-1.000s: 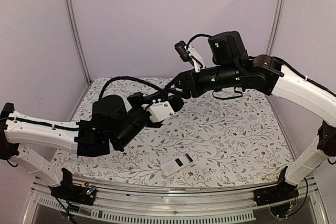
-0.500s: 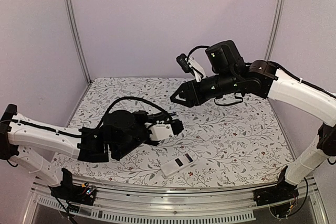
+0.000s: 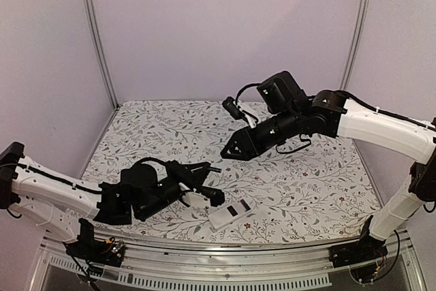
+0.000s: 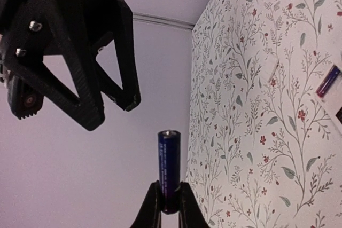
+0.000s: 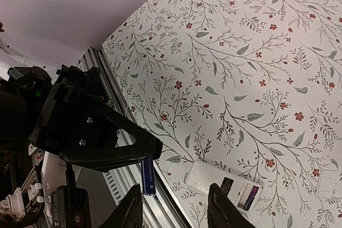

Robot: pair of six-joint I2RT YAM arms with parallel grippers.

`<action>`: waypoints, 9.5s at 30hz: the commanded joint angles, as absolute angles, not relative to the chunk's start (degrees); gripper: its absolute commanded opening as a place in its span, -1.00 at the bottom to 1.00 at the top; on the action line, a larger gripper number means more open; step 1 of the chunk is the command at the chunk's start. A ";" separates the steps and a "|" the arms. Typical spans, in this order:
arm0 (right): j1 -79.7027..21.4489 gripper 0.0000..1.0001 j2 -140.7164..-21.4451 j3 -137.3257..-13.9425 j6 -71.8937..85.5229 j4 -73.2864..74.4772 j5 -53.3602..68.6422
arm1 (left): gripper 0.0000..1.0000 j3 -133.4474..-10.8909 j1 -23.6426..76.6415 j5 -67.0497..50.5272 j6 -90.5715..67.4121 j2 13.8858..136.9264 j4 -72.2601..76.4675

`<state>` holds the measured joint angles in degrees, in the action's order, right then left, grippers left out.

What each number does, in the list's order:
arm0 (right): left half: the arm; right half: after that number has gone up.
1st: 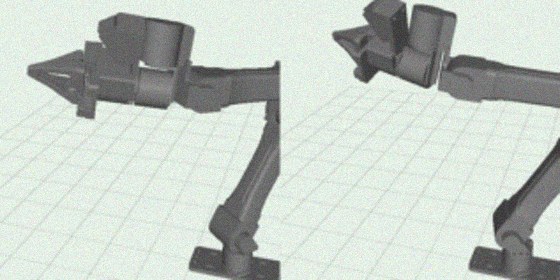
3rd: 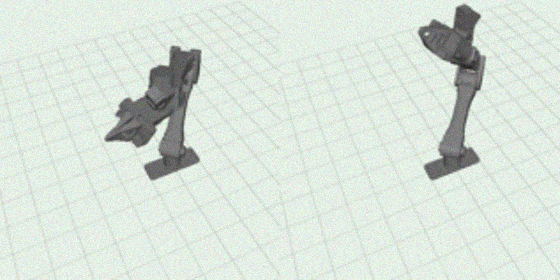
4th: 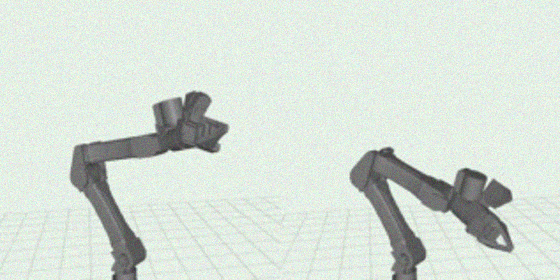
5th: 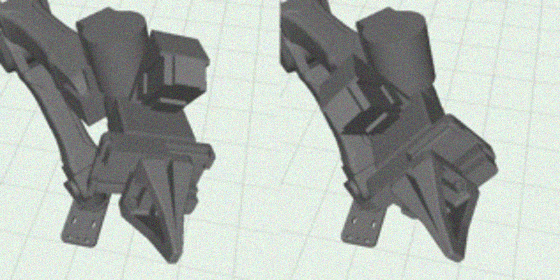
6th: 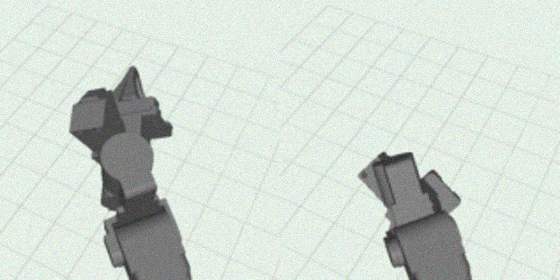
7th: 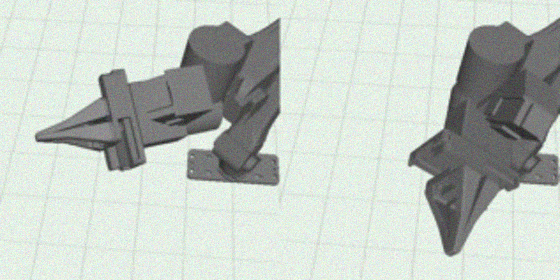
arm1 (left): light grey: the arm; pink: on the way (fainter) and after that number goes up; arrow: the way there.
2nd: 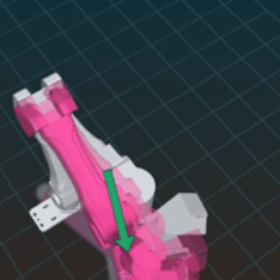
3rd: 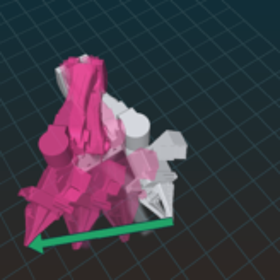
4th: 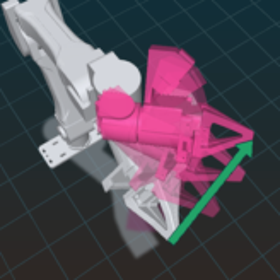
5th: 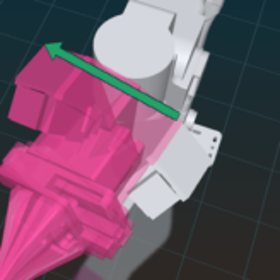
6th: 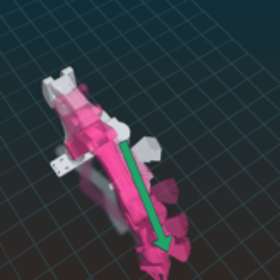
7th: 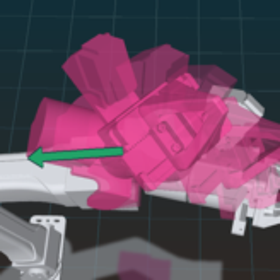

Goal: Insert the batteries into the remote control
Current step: Pass from the left arm to the right, then adjust the remote control without the battery cover at the center of the board, then pass from the right arm to the left, then pass from the left arm to the right

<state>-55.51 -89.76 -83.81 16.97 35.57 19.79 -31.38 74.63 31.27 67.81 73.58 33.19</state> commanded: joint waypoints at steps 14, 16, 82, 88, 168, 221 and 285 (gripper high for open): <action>-56.34 -0.41 -90.62 -83.08 14.28 38.10 19.01 | -1.00 -32.37 75.30 34.80 99.84 87.67 63.98; -56.34 -0.43 -91.03 -83.14 14.22 38.71 18.66 | -1.00 -32.42 75.32 34.72 99.76 87.35 63.79; -57.04 -1.00 -110.20 -76.06 27.95 45.08 12.51 | 0.53 -41.84 60.01 -4.75 -2.29 89.91 -2.82; -57.04 -1.00 -110.97 -76.78 28.05 45.63 12.15 | 0.53 -42.09 59.97 -4.72 -2.07 90.13 -2.83; -38.41 -1.00 -87.81 -58.57 3.41 30.91 17.45 | 0.32 -56.01 64.48 -10.62 59.51 106.14 -17.96; -52.21 -0.96 -88.08 -72.08 -13.55 35.40 33.33 | -0.08 -39.85 68.87 3.02 53.55 81.54 28.87; -47.14 0.11 -74.61 -61.11 9.39 5.30 38.09 | -1.00 -33.96 67.63 7.95 5.11 79.72 50.58</action>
<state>-45.78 -73.38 -62.26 7.09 9.02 35.46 -34.65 68.20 8.19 6.74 80.01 49.06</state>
